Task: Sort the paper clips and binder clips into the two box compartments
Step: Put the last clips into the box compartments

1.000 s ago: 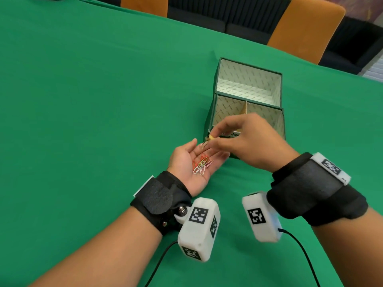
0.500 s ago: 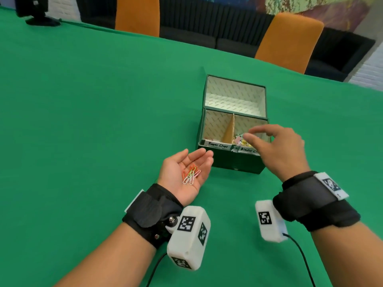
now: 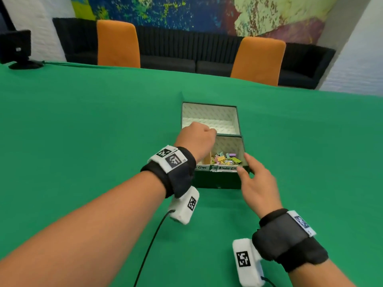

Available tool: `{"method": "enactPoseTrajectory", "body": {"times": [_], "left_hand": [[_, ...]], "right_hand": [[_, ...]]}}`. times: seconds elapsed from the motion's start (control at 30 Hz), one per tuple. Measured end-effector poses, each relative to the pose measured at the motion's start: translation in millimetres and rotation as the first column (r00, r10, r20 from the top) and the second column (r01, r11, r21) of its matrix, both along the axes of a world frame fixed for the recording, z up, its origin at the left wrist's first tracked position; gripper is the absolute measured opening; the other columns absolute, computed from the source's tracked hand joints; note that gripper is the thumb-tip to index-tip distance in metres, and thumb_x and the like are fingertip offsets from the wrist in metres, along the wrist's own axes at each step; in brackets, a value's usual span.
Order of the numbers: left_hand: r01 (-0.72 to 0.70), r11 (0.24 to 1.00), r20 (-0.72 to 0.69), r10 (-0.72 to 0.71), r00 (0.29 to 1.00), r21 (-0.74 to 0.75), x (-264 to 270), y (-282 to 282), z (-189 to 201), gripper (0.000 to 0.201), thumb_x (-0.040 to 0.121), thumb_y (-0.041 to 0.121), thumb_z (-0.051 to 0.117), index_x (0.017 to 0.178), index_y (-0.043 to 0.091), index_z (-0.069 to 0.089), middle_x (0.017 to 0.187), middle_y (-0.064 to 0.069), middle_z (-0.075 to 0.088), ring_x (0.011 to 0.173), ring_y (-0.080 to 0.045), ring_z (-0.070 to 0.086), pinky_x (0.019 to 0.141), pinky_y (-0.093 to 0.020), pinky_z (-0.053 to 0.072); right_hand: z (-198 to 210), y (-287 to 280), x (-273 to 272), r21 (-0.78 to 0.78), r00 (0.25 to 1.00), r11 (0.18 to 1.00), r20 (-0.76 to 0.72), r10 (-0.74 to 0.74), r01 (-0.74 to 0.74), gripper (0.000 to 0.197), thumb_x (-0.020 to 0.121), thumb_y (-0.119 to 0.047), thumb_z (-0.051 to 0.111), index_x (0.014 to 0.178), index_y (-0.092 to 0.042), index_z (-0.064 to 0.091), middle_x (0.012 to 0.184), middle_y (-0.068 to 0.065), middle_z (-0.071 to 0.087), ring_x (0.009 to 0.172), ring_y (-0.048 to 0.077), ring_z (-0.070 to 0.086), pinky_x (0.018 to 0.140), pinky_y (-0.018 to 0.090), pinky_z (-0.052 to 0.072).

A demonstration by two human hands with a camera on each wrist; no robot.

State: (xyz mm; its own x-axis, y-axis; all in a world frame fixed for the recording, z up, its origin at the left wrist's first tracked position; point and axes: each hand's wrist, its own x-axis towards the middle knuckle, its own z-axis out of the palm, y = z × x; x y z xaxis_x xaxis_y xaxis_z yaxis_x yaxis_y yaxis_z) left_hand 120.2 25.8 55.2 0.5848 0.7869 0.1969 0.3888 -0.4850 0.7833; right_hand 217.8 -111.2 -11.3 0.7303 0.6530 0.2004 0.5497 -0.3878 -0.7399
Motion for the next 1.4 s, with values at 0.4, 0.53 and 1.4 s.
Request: {"method": "enactPoseTrajectory", "body": {"times": [0.4, 0.53, 1.4], "left_hand": [[0.257, 0.948, -0.453, -0.148, 0.879, 0.188, 14, 8, -25, 0.029, 0.101, 0.039, 0.027, 0.119, 0.017, 0.034, 0.079, -0.003, 0.062, 0.067, -0.021, 0.060, 0.065, -0.037, 0.050], [0.200, 0.939, -0.385, -0.082, 0.919, 0.278, 4, 15, -15, 0.023, 0.099, 0.027, 0.032, 0.109, 0.018, 0.051, 0.084, 0.002, 0.061, 0.075, -0.015, 0.060, 0.073, -0.038, 0.054], [0.227, 0.902, 0.017, -0.237, 0.971, -0.366, -50, 55, -91, 0.127, 0.042, 0.035, 0.094, 0.149, 0.023, 0.026, 0.130, 0.010, 0.059, 0.125, -0.006, 0.051, 0.110, -0.032, 0.037]], "right_hand": [[5, -3, 7, 0.054, 0.997, 0.998, -0.074, -0.010, 0.014, 0.038, 0.093, -0.021, 0.061, 0.131, -0.026, 0.059, 0.122, -0.002, 0.066, 0.109, 0.013, 0.060, 0.095, 0.026, 0.045], [18, 0, 22, 0.122, 0.993, 0.992, -0.115, -0.012, 0.026, 0.024, 0.091, -0.028, 0.063, 0.114, -0.024, 0.065, 0.104, -0.005, 0.069, 0.094, 0.013, 0.064, 0.081, 0.025, 0.046], [27, 71, 103, 0.114, 0.851, 0.984, -0.494, 0.178, -0.140, 0.035, 0.097, -0.024, 0.055, 0.125, -0.003, 0.059, 0.114, 0.007, 0.069, 0.108, 0.024, 0.063, 0.094, 0.040, 0.051]]}}
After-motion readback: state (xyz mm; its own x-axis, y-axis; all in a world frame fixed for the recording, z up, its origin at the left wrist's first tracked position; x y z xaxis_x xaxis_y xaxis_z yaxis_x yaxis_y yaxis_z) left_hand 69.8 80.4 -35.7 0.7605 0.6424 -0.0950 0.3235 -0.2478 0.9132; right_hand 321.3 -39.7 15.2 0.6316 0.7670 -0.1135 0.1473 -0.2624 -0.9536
